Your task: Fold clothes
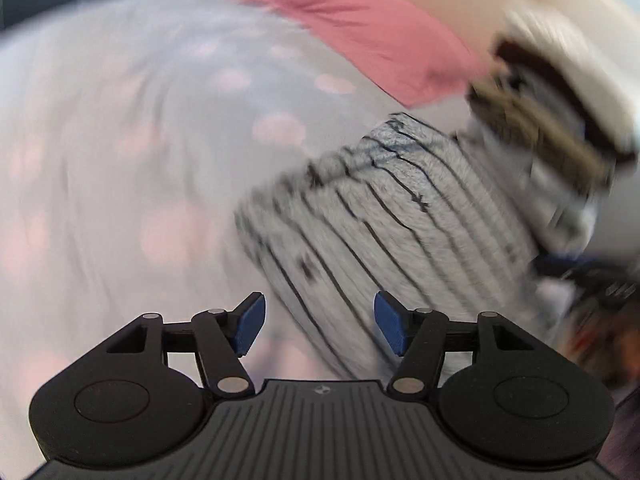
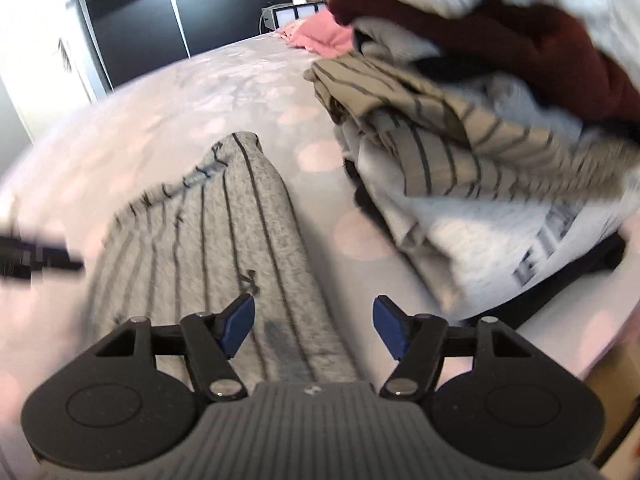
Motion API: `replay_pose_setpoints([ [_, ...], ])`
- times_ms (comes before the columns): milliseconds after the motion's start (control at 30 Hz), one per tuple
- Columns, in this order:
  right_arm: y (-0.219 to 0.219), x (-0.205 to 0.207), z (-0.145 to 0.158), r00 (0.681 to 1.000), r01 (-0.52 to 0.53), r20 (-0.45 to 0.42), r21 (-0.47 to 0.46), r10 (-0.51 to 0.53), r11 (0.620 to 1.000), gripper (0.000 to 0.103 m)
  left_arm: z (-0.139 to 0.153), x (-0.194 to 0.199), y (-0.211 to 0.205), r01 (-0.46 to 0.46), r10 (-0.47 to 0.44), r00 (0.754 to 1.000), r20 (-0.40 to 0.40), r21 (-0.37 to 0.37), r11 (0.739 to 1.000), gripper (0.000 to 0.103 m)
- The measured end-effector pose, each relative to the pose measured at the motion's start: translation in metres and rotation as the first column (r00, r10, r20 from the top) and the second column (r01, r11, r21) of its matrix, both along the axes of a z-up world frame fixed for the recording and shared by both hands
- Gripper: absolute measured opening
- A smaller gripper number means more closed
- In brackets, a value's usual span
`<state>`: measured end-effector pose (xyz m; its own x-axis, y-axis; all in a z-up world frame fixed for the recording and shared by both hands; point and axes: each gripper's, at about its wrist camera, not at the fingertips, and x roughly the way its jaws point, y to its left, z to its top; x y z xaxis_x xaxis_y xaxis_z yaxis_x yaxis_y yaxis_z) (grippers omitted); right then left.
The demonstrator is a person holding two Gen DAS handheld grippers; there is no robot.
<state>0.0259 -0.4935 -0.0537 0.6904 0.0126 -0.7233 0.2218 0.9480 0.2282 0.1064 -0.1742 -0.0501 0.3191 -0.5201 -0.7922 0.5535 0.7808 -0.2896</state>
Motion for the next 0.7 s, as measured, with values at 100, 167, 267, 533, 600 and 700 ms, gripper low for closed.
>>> replay_pose_setpoints([
  [100,-0.005,0.011,-0.001,1.000,0.007,-0.004,0.046,-0.007,0.999,0.074,-0.015,-0.017,0.014,-0.134,0.123,0.987,-0.104,-0.103,0.986,0.059],
  [167,-0.006,0.019,-0.002,1.000,0.002,-0.011,0.053,-0.001,0.999,0.074,-0.023,-0.027,0.014,-0.181,0.162,0.979,-0.126,-0.155,0.971,0.059],
  [267,-0.010,0.030,-0.014,1.000,0.008,-0.014,0.102,-0.007,0.995,0.074,-0.035,-0.035,0.009,-0.221,0.192,0.968,-0.163,-0.188,0.957,0.059],
  [533,-0.034,0.029,-0.060,0.996,0.089,-0.029,0.353,-0.085,0.931,0.079,-0.073,-0.042,0.007,-0.280,0.224,0.946,-0.234,-0.242,0.929,0.057],
  [600,-0.036,0.030,-0.065,0.994,0.105,-0.030,0.399,-0.101,0.911,0.080,-0.074,-0.042,0.008,-0.276,0.218,0.947,-0.234,-0.251,0.928,0.054],
  [700,-0.027,0.035,-0.065,0.998,0.061,-0.024,0.402,-0.056,0.914,0.071,-0.075,-0.041,0.008,-0.281,0.218,0.944,-0.249,-0.257,0.925,0.043],
])
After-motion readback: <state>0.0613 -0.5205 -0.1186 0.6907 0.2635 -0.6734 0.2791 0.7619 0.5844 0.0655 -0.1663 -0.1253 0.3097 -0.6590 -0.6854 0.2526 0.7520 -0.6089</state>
